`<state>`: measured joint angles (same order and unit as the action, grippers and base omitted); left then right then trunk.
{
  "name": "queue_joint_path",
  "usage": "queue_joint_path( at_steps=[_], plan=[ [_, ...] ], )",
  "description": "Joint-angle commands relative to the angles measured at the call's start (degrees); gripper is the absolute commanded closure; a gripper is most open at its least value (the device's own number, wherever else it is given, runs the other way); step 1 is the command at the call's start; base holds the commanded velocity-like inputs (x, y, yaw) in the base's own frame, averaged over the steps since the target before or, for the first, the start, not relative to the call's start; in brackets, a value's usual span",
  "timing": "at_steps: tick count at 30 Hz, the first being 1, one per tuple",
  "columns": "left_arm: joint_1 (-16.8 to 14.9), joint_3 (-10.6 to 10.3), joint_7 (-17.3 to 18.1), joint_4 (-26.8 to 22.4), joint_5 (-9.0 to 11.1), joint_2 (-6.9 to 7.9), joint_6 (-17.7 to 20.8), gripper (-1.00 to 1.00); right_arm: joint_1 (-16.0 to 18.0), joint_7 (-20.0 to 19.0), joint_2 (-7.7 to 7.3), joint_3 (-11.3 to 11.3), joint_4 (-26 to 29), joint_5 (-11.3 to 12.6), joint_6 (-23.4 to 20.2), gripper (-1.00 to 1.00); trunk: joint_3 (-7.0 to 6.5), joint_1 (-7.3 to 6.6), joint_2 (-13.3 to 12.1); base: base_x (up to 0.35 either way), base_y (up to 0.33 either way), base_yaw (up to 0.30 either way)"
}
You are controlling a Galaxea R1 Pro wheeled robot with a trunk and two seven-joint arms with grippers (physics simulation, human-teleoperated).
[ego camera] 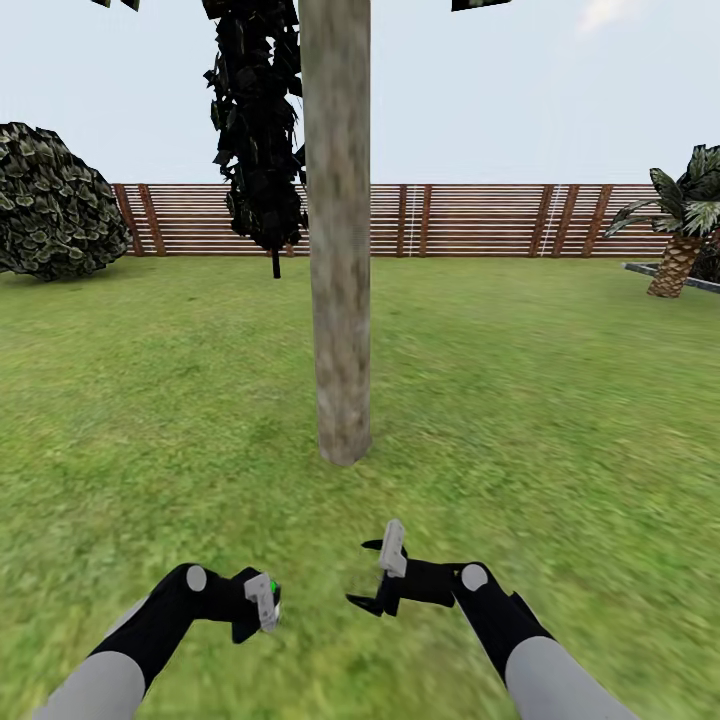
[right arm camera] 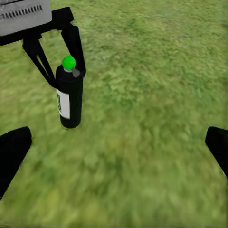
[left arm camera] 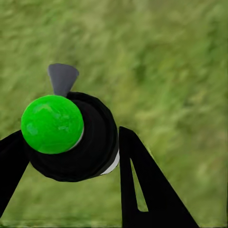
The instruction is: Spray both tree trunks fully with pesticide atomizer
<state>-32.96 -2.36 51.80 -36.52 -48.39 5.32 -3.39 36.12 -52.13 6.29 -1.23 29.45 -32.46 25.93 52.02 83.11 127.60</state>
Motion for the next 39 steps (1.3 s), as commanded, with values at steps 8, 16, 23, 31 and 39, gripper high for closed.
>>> queue_joint_path(
  at_steps=[8, 16, 23, 31, 39],
  plan=[
    [0.26, 0.99, -5.28, -0.53, 0.44, 3.03, 3.24, 1.00, -0.03, 0.62, -4.10, -0.48, -0.32, -0.21, 0.14, -1.00, 0.00, 0.00, 0.00, 0.000, 0.000, 0.000],
    [0.51, 6.45, -17.90, 0.20, 5.96, 0.72, 7.86, 1.00, -0.45, 14.39, -12.00, -5.87, -7.22, 0.10, 0.17, -1.00, 0.00, 0.00, 0.00, 0.000, 0.000, 0.000],
    [0.55, 12.64, -26.38, 0.81, 19.90, -0.14, 8.28, 1.00, -1.79, 40.22, -12.68, -9.96, -18.70, 0.20, 1.05, -1.00, 0.00, 0.00, 0.00, 0.000, 0.000, 0.000],
    [0.63, 13.41, -40.12, 6.24, 27.47, -1.08, 9.92, 1.00, -8.71, 72.13, -11.56, -10.46, -22.55, 4.61, 10.93, -1.00, 0.00, 0.00, 0.00, 0.000, 0.000, 0.000],
    [0.98, 13.17, -41.06, 5.31, 27.56, -2.48, 12.27, 1.00, -11.10, 73.81, -11.05, -10.44, -22.59, 13.17, 11.31, -1.00, 0.00, 0.00, 0.00, 0.000, 0.000, 0.000]
  ],
)
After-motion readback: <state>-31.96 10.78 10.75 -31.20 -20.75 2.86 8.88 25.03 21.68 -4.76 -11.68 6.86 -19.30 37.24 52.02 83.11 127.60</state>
